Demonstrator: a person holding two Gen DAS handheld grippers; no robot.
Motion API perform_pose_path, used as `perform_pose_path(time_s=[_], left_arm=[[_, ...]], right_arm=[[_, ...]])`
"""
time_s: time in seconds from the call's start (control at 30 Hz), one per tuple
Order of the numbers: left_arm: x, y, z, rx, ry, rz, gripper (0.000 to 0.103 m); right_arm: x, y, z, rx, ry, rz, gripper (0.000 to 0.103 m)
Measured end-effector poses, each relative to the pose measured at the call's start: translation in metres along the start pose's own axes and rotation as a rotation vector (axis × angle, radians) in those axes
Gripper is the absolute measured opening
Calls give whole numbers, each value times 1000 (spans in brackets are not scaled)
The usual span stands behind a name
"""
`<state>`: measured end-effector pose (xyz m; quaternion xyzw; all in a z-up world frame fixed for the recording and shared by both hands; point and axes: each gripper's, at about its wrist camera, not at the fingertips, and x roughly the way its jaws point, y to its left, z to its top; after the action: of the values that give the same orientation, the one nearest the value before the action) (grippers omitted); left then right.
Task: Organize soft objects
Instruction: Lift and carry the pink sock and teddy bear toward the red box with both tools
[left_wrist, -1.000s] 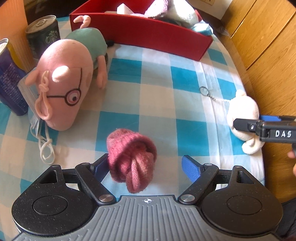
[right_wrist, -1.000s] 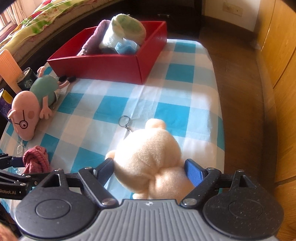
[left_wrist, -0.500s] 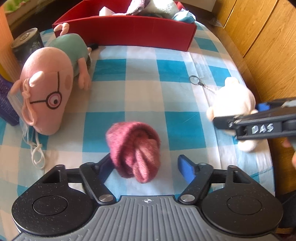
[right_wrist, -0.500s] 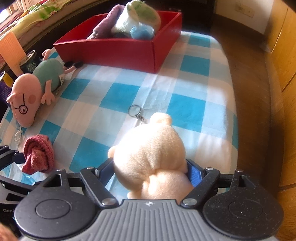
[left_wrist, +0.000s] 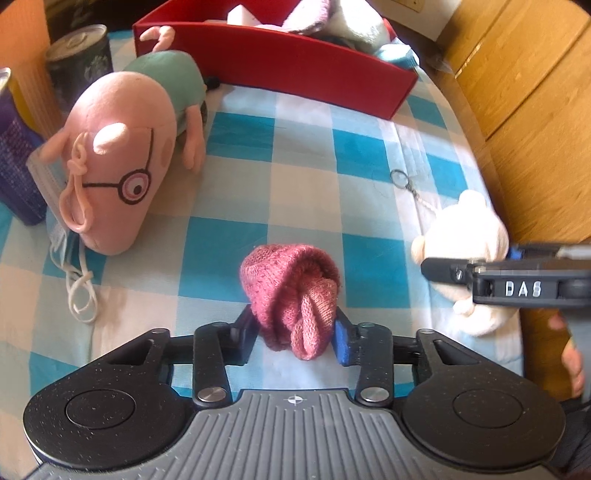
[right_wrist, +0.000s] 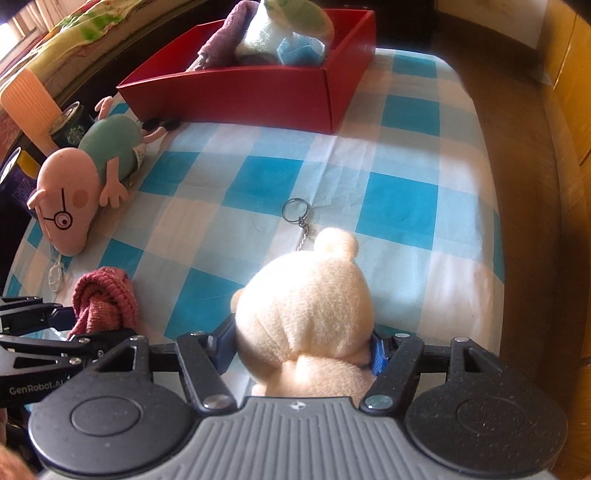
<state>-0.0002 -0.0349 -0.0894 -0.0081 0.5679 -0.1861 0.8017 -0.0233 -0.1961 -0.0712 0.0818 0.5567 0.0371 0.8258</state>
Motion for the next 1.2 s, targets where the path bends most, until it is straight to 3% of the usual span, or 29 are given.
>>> perform_pose_path(time_s=[0.7, 0.97, 1.2], left_arm=[[-8, -17, 4, 37, -30, -15, 39], [-33, -23, 25, 37, -127, -24, 39], [-51, -26, 50, 27, -210, -17, 39]], right_arm=[[-14, 3, 1, 40, -34, 71, 44], [-28, 3, 11, 59, -84, 88, 44], [-54, 7, 31, 63, -178, 105, 44]])
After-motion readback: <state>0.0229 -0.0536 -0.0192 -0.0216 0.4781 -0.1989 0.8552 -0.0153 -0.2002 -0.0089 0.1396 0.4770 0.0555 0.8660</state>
